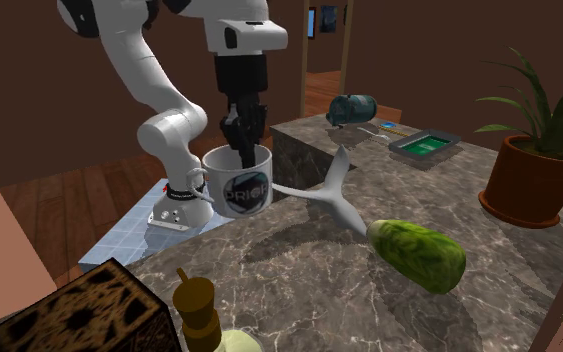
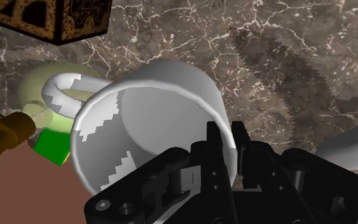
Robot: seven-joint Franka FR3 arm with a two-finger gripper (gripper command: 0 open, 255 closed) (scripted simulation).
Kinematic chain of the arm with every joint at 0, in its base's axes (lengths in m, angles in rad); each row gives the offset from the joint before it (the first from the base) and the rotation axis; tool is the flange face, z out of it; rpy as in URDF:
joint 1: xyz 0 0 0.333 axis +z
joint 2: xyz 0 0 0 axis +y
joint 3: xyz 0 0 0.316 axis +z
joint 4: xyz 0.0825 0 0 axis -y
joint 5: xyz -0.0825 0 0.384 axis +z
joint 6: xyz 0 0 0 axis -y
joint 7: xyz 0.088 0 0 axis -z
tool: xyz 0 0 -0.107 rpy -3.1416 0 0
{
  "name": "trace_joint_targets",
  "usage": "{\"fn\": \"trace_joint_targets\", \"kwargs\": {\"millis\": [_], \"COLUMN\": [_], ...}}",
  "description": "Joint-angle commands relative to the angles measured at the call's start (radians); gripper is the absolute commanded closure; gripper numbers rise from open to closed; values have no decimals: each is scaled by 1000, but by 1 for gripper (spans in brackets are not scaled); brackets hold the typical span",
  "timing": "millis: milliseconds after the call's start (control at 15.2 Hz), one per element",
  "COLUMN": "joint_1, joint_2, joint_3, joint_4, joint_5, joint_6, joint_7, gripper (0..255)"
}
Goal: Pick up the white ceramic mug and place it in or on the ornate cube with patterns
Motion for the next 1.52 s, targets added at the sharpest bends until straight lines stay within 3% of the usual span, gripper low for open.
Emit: {"fn": "trace_joint_targets", "kwargs": {"millis": [0,660,1188,1452], "joint_1": [-16,-61,-34,-38], "joint_2": [-3,39,169,166], "joint_3": [-38,-243,-471,-478], "joint_4": [12,120,275,220], "joint_5": [-12,-37,29,23], "joint_6": [-5,-22,-25,28], "joint_7": [-52,-308,-547,-544], "gripper": [255,255,255,255]}}
